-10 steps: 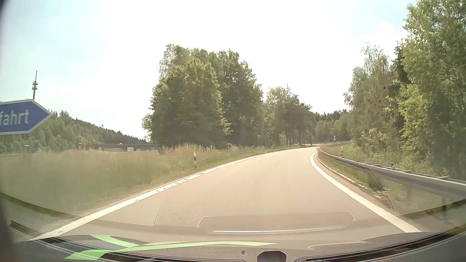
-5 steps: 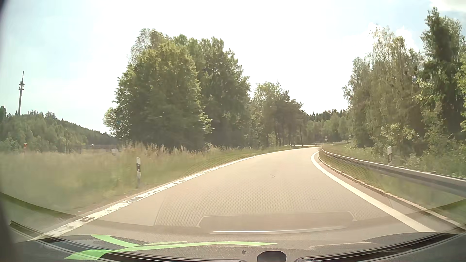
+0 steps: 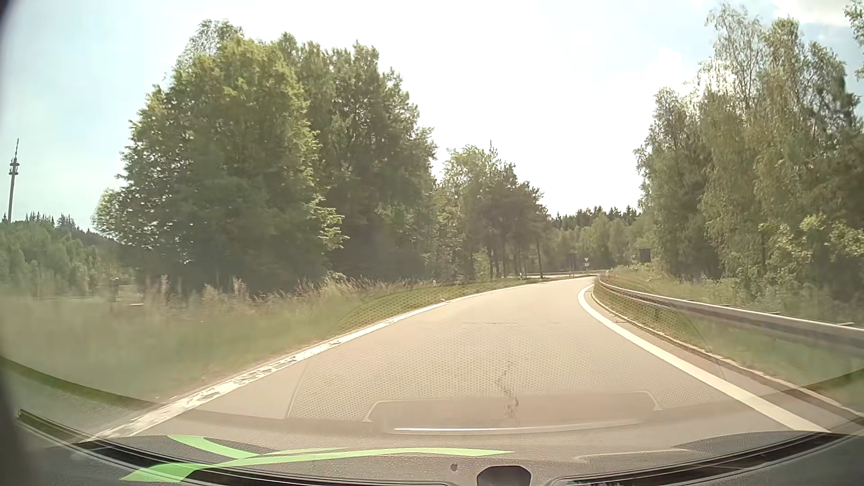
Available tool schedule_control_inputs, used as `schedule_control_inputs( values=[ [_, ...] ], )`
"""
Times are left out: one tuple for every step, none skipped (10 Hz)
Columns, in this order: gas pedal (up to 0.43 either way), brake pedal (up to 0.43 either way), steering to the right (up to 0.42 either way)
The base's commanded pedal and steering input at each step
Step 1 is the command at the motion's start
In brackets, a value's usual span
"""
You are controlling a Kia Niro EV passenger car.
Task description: Follow the waypoints while adhering to traffic rules and regulations
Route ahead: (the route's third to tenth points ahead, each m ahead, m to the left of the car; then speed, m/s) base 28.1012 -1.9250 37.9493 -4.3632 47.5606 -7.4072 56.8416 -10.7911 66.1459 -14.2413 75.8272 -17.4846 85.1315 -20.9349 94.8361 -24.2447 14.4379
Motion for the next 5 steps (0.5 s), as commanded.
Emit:
schedule_control_inputs(
  values=[
    [0.24, 0.0, 0.03],
    [0.24, 0.0, 0.032],
    [0.24, 0.0, 0.032],
    [0.24, 0.0, 0.033],
    [0.24, 0.0, 0.032]
  ],
)
